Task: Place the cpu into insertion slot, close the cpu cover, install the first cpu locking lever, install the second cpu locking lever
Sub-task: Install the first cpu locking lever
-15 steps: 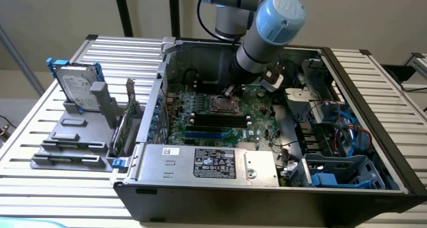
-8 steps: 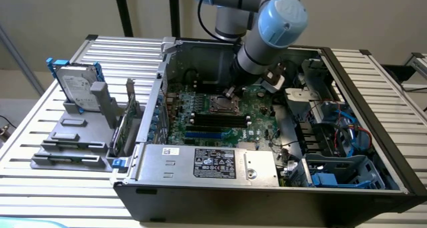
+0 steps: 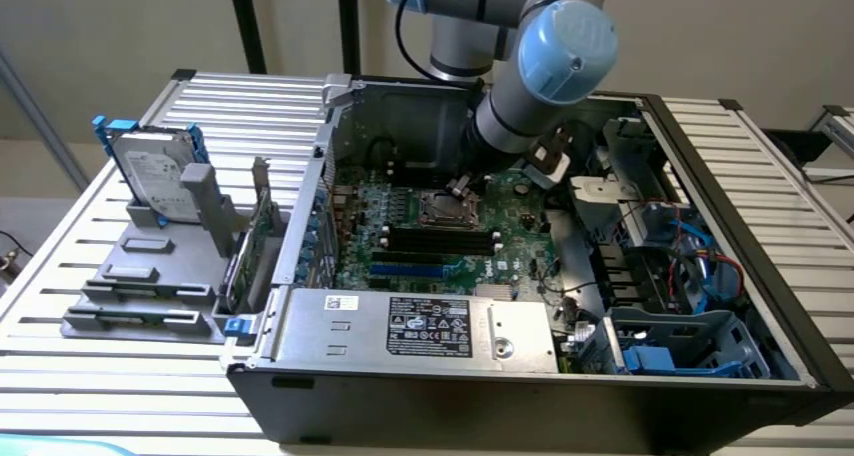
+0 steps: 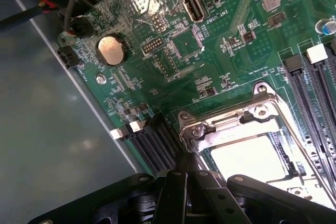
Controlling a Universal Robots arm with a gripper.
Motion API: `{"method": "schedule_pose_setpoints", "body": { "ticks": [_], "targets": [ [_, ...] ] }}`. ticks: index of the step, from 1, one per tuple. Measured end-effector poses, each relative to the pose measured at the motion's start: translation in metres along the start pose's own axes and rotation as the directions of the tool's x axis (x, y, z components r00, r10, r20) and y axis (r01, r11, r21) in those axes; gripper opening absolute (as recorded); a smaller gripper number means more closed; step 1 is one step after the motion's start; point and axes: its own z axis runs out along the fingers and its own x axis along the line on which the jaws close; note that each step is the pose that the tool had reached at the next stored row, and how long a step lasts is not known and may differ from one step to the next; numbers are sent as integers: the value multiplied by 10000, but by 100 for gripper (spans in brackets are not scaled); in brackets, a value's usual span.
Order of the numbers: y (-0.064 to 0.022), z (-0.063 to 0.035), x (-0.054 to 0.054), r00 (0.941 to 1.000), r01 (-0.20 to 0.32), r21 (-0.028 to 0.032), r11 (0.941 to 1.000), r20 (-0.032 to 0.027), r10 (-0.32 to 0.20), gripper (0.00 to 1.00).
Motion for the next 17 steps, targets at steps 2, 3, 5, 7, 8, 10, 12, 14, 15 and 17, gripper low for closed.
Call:
{"method": "schedule_pose_setpoints", "body": {
  "ticks": [2, 3, 5, 7, 8, 10, 12, 14, 15, 17],
  "targets": [
    [5, 2, -4, 10000, 19, 49, 10000, -84, -18, 11],
    [8, 0, -7, 9999, 23, 61, 10000, -105, -22, 11],
    [10, -5, -14, 9999, 20, 68, 10000, -105, -19, 11],
    [15, -15, -23, 9999, 16, 78, 10000, -100, -16, 11],
    [17, -23, -31, 10000, 13, 84, 10000, -96, -12, 11],
    [15, -35, -52, 10000, 8, 89, 10000, -94, -7, 11],
    [-20, -42, -79, 10000, 9, 89, 10000, -91, -8, 11],
    [-76, -52, -108, 10000, 10, 89, 10000, -94, -9, 11],
    [-105, -60, -122, 10000, 10, 89, 10000, -93, -9, 11],
    [-159, -83, -145, 10000, 9, 89, 10000, -93, -8, 11]
  ]
}}
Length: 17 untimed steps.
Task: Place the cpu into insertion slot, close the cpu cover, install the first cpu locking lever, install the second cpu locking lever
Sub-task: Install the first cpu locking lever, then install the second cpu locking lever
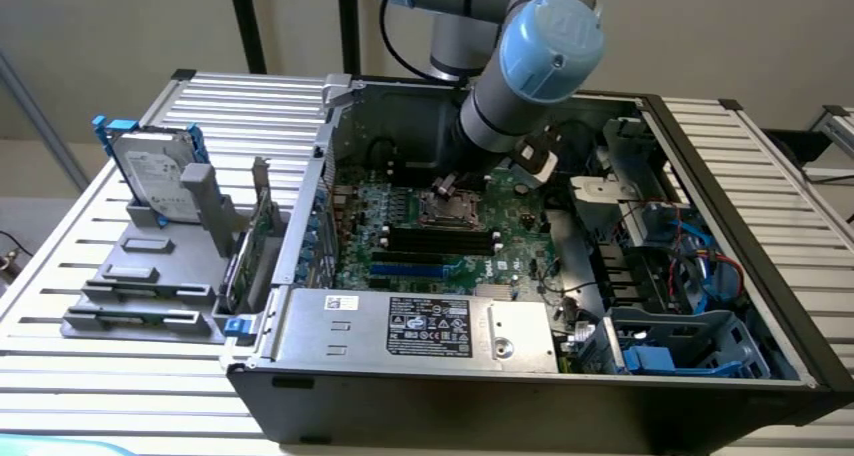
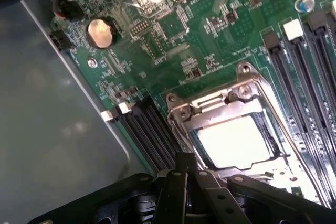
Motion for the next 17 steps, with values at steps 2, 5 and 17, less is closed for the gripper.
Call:
{"method": "schedule_pose_setpoints", "body": {
  "ticks": [2, 5, 17],
  "targets": [
    [-32, -27, -9, 10000, 0, 0, 10000, -1, 0, 11],
    [-34, -30, -8, 10000, 4, 4, 10000, -6, -4, 11],
    [-35, -30, -8, 10000, 2, 3, 10000, -5, -2, 11]
  ]
}}
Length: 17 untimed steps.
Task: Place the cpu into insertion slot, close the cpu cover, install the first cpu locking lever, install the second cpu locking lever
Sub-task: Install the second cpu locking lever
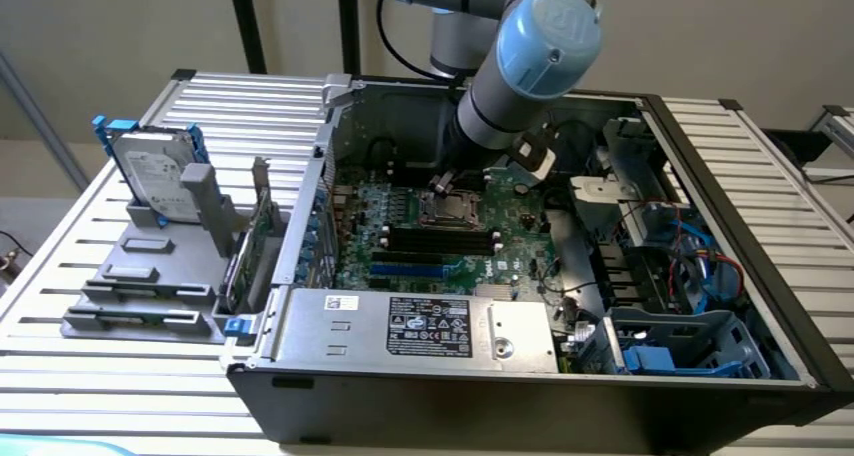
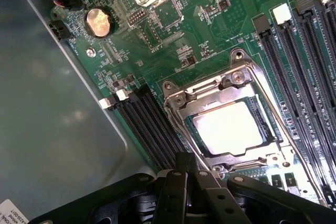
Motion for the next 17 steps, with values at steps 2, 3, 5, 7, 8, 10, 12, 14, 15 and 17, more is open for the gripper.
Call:
{"method": "schedule_pose_setpoints", "body": {
  "ticks": [2, 3, 5, 7, 8, 10, 12, 14, 15, 17],
  "targets": [
    [0, 0, 0, 10000, 0, 0, 10000, 0, 0, 11],
    [0, -1, -1, 10000, -1, 0, 10000, 2, 1, 11],
    [9, -13, -20, 10000, -2, 1, 10000, 3, 2, 11],
    [19, -51, -49, 10000, -15, 27, 10000, 14, 15, 11],
    [22, -76, -63, 10000, -26, 50, 10000, 25, 26, 11],
    [29, -129, -91, 10000, -49, 90, 9999, 45, 48, 11],
    [40, -184, -128, 10000, -63, 114, 9999, 56, 62, 11],
    [53, -237, -168, 10000, -75, 132, 9999, 66, 74, 11],
    [60, -262, -188, 9999, -80, 141, 9999, 71, 79, 11],
    [73, -313, -228, 9999, -91, 159, 9998, 78, 89, 11]
  ]
}}
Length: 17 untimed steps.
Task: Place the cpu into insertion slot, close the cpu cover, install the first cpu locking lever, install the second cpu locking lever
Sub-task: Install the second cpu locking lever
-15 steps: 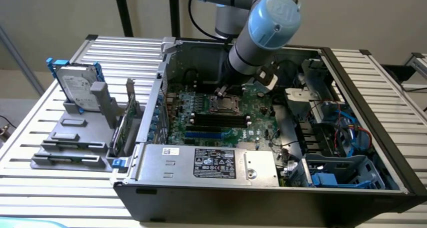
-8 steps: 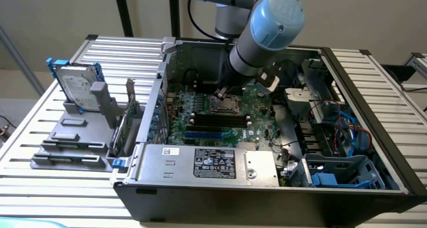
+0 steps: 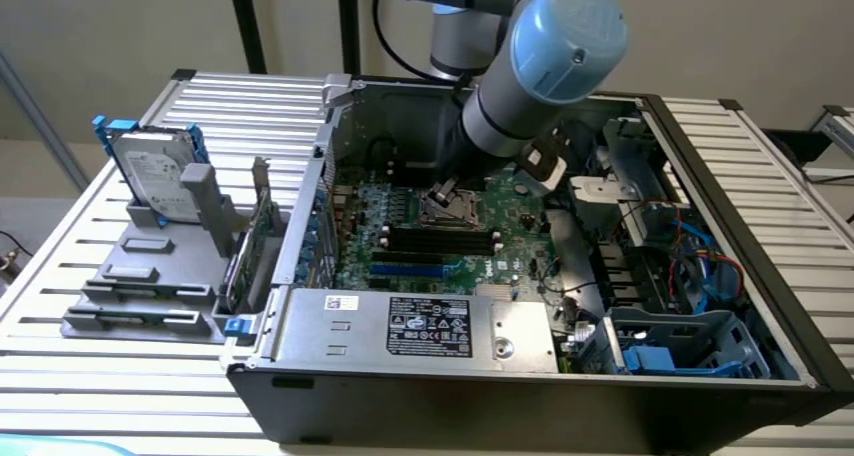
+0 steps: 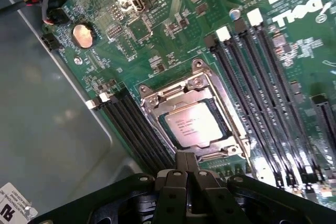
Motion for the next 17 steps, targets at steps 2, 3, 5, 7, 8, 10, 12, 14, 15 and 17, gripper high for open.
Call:
{"method": "schedule_pose_setpoints", "body": {
  "ticks": [2, 3, 5, 7, 8, 10, 12, 14, 15, 17],
  "targets": [
    [13, -52, -41, 10000, -13, 19, 10000, 10, 13, 11],
    [19, -78, -61, 10000, -18, 29, 10000, 15, 18, 11],
    [32, -127, -99, 10000, -30, 49, 10000, 24, 30, 11],
    [44, -176, -137, 10000, -44, 70, 10000, 33, 43, 11],
    [49, -198, -154, 10000, -50, 80, 10000, 38, 50, 11],
    [59, -237, -188, 10000, -59, 94, 9999, 46, 59, 11],
    [67, -267, -222, 10000, -65, 102, 9999, 52, 64, 11],
    [70, -286, -256, 10000, -70, 97, 9999, 66, 69, 11],
    [68, -294, -273, 9999, -72, 92, 9999, 74, 71, 11],
    [63, -307, -306, 9999, -74, 83, 9999, 89, 73, 11]
  ]
}}
